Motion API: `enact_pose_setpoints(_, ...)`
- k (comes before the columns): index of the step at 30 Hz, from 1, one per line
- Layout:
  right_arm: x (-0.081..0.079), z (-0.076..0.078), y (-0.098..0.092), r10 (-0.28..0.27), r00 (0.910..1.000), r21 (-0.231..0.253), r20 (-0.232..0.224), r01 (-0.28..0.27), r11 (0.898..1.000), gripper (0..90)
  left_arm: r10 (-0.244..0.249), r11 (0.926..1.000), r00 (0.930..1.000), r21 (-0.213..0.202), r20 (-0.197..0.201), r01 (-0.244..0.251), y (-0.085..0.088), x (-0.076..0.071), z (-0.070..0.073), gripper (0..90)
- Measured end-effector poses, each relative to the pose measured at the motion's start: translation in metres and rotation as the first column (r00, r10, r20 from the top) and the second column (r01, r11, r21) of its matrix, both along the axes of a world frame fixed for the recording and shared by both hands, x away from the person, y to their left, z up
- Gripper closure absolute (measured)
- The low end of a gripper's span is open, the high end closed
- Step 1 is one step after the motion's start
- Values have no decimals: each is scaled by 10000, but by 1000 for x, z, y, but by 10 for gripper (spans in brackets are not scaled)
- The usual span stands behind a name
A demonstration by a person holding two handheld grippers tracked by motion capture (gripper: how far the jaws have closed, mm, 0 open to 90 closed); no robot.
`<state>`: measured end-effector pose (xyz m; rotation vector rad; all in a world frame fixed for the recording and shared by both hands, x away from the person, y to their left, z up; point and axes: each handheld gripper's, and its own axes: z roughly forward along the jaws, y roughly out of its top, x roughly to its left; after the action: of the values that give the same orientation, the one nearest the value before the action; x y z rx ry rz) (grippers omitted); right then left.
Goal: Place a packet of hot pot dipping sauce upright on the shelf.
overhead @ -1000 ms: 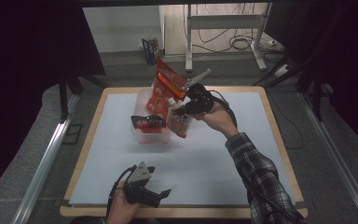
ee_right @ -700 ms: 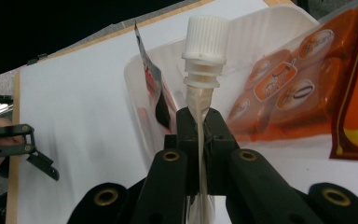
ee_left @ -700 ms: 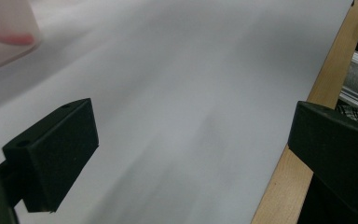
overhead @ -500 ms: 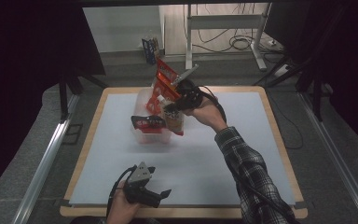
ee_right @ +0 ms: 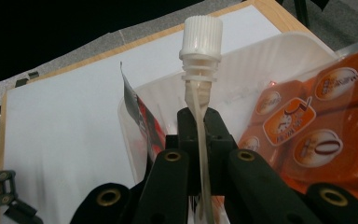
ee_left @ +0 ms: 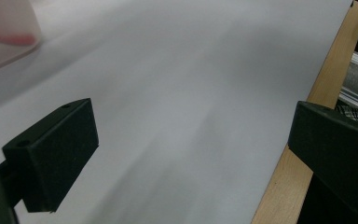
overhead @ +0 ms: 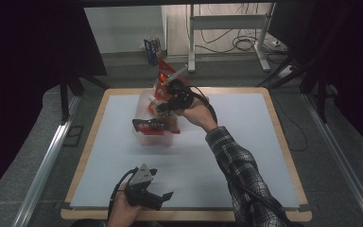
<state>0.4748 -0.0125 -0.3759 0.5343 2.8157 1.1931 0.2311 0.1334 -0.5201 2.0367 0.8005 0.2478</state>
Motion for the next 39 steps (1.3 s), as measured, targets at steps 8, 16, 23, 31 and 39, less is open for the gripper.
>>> enact_pose_setpoints(8,0,-5,15,98,9999,238,110,-101,9997,875,-11,10000,10000,14,0,11,0,0,0,14)
enact_pose_setpoints(16,1,-18,21,153,9999,327,-54,-151,9994,875,-23,10000,10000,42,-16,23,1,0,0,14)
enact_pose_setpoints(23,4,-32,18,77,9999,137,-140,-75,9999,870,-16,10000,10000,34,-23,16,0,0,0,14)
enact_pose_setpoints(31,4,-36,18,49,9999,214,-119,-46,9998,857,-27,10000,10000,71,-26,28,0,0,-1,14)
enact_pose_setpoints(39,4,-39,19,35,10000,-17,6,-35,10000,777,-53,9999,10000,95,-37,53,-1,0,-1,14)
